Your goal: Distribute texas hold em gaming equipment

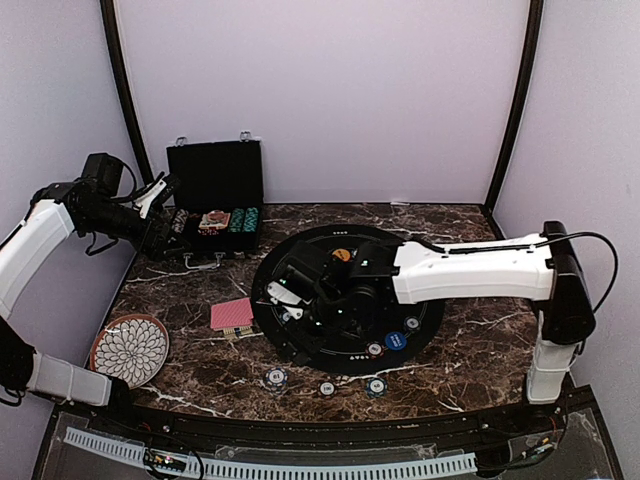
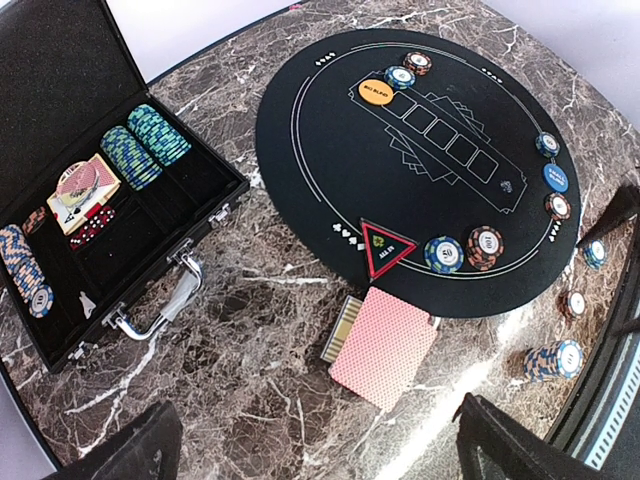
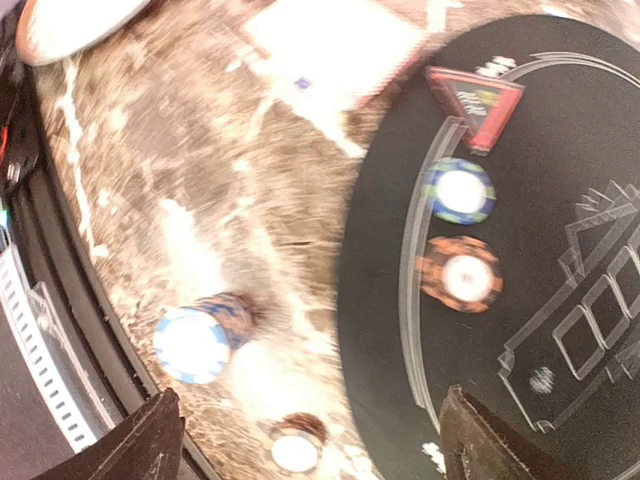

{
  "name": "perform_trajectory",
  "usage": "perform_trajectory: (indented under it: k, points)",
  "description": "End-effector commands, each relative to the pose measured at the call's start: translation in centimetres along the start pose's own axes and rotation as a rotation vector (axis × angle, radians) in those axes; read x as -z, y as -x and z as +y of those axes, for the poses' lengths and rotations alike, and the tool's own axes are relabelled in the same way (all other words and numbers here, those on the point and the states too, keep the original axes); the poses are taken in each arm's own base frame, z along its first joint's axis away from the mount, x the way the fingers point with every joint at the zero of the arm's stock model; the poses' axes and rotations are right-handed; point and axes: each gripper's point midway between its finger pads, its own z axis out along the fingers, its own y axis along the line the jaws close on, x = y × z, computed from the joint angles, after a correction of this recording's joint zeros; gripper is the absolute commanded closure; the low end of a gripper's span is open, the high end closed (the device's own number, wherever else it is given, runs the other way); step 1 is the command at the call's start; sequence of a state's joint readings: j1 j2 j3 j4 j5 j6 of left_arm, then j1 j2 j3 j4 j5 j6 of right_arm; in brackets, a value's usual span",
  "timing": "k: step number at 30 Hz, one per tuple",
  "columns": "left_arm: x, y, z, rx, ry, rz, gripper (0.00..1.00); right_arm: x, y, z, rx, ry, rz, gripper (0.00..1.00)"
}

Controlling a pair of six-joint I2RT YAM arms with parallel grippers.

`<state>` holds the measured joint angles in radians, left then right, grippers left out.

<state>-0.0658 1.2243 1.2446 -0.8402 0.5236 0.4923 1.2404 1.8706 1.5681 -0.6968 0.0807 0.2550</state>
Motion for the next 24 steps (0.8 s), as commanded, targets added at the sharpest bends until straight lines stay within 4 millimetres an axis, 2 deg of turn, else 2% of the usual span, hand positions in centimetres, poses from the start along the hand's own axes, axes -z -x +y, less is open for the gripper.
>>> perform_trajectory:
  k: [1, 8, 13, 17, 24]
  points:
    - [0.2, -0.4, -1.0, -0.019, -0.034, -0.001, 0.01, -1.6, 0.1, 3.3, 0.111, 0.061, 0.034, 0.08]
    - [0.5, -0.2, -1.3, -0.025, -0.043, -0.007, 0.01, -3.2, -0.6, 6.0, 0.200, 0.144, 0.088, 0.05]
    - [0.9, -0.1, -1.5, -0.040, -0.033, -0.018, 0.01, -4.1, -1.6, 6.7, 0.232, 0.175, 0.130, 0.04]
    - [1.0, -0.1, -1.6, -0.043, -0.036, -0.021, 0.01, -4.2, -1.7, 7.1, 0.260, 0.192, 0.140, 0.04]
    - [0.8, -0.4, -1.6, -0.042, -0.035, -0.010, 0.01, -5.7, -2.4, 7.7, 0.321, 0.186, 0.184, 0.05]
